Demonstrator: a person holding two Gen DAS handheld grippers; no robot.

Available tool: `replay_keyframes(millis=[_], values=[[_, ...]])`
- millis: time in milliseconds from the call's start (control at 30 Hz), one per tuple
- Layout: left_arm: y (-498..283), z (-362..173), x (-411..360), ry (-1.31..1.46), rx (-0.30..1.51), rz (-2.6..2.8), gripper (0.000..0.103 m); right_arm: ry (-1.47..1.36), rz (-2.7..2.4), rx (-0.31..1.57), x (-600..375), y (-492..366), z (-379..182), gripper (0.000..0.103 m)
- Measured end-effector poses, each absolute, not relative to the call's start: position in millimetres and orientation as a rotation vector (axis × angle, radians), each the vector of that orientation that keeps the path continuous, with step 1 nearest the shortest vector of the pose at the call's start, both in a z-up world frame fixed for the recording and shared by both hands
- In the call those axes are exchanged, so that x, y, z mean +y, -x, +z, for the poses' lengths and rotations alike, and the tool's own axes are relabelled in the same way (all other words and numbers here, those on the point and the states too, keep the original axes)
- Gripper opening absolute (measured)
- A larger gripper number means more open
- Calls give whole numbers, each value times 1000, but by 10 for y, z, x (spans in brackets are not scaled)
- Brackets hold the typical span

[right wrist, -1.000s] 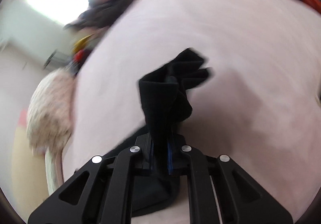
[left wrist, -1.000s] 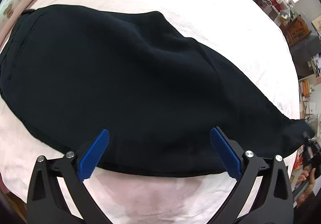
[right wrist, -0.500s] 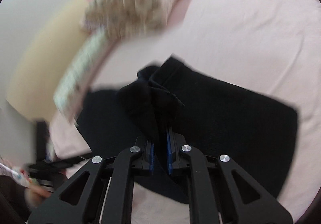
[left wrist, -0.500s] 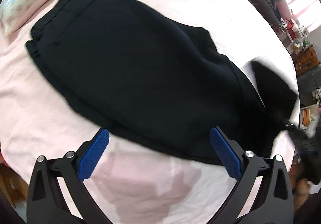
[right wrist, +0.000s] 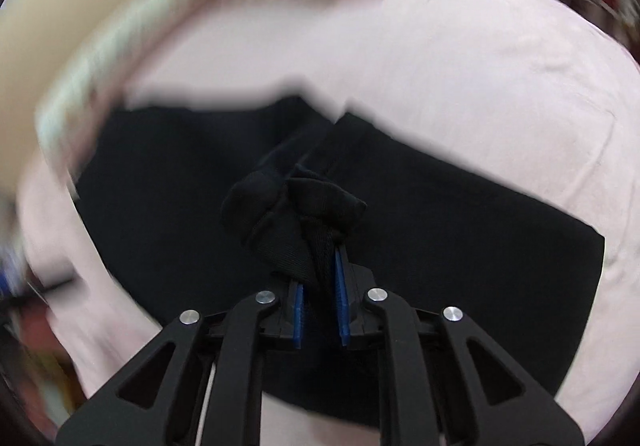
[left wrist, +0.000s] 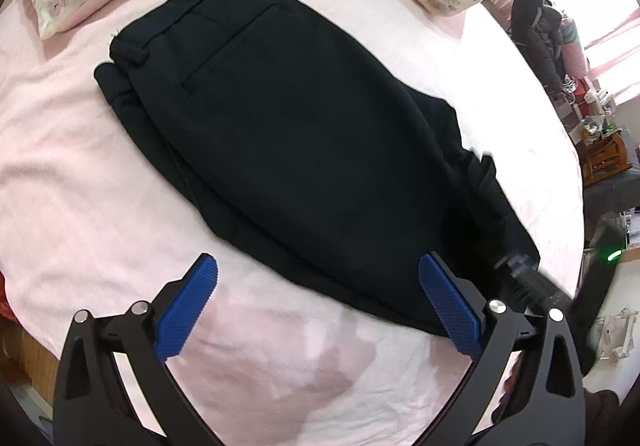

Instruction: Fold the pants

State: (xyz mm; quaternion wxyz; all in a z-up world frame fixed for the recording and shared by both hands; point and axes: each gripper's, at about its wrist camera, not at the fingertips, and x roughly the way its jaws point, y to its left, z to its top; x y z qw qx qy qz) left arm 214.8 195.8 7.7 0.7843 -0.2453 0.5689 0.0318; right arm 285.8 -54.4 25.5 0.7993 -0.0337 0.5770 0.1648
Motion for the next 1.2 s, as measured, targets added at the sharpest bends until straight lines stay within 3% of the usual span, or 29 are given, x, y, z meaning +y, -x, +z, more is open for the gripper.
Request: replay_keyframes(millis=[33,67,133,300,333,433,567,667,833,933,1000,1033,1200], values=[[-2144,95,2008,533,1222,60,101,71,369,1239,-544,-2807,274,21],[-2139,99,2049,539,1219,54,101,47,405,1248,-553,-2722,321,43],[-2129,84,2109,547,1218,48,101,45,460,1269,-506,-2617,400,56],[-2078,20,2271,581,1222,50,101,-19,552,1123,-511,-2470,808,53],[-2074,10,2301,594,1218,52,101,-57,471,1100,-601,-2540,828,39],[-2074,-32,2420,647,1212,53,101,-68,271,1176,-752,-2779,574,31],[-2089,-60,2569,705,1210,43,101,-28,256,1246,-604,-2849,276,31],[-2090,-58,2686,711,1206,47,101,27,317,1181,-411,-2699,345,31],[-2089,-118,2849,717,1219,66,101,399,378,1107,55,-2496,204,31],[-2090,-139,2881,726,1217,67,101,485,362,1124,167,-2571,34,32],[-2101,-158,2882,720,1227,57,101,563,386,1130,228,-2522,-60,36],[-2109,-167,2882,711,1233,54,101,582,401,1116,240,-2496,-68,43],[-2112,-208,2931,721,1237,62,101,737,424,1053,339,-2387,-152,45]])
